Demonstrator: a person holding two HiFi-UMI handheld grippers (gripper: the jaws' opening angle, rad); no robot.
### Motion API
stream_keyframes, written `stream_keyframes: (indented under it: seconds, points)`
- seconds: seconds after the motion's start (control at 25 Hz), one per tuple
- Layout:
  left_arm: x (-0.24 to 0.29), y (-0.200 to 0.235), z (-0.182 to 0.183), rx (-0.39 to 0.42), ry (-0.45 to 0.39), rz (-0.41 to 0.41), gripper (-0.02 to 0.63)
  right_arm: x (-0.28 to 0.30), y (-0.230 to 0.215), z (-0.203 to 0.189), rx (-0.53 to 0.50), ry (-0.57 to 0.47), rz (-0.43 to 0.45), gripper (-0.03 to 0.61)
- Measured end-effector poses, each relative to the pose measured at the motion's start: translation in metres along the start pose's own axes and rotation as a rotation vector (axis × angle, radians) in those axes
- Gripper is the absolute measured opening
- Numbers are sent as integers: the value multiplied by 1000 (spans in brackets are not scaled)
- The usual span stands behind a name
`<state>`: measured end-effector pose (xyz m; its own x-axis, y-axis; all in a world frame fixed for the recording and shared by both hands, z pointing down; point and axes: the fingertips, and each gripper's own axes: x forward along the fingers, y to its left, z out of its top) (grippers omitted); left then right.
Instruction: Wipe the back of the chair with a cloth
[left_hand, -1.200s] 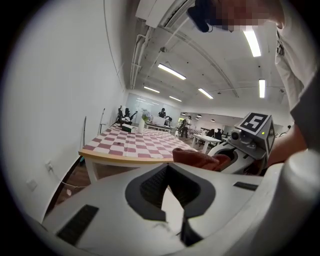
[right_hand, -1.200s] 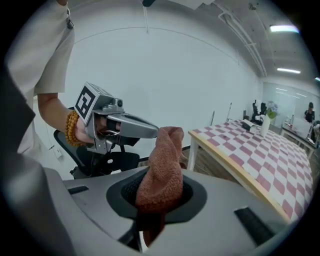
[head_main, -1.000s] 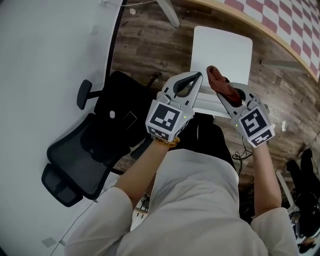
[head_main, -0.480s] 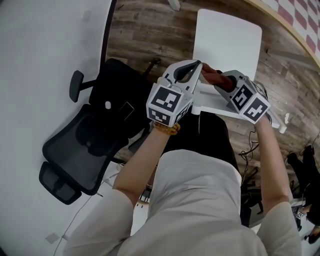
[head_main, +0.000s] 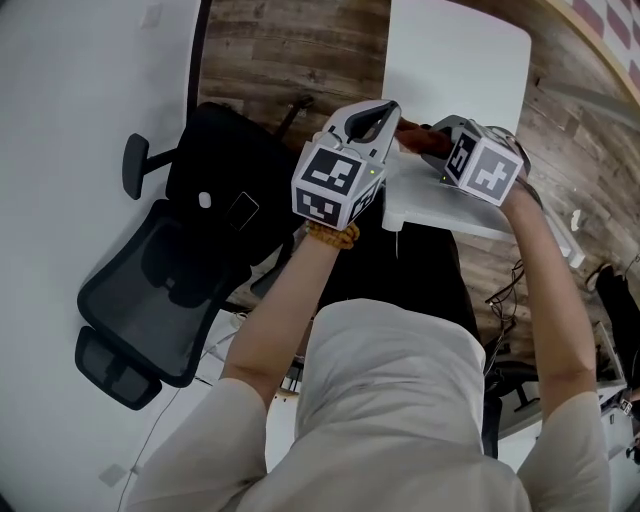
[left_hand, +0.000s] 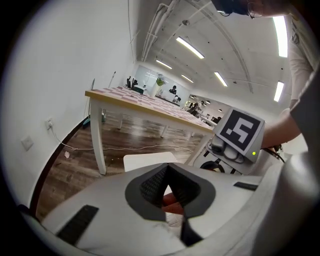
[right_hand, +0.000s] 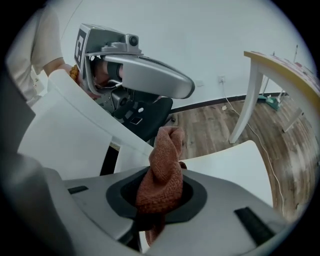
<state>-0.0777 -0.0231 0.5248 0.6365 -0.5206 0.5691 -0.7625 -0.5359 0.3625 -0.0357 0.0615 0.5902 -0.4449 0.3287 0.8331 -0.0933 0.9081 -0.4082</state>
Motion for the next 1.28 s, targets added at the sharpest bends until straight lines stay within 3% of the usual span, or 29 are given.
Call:
stream_keyframes:
  seconds: [0.28,0.64,1.28]
  points:
    - [13,8,-18,-26,30,2,14,25,1,-13,-31,72,71,84]
    - [20,7,-29,-41,54,-4,14,37,5,-17,-42,83,129,84]
    - [3,-5,-4,-13,28,-9,14,8,23,-6,-75,71,147,86]
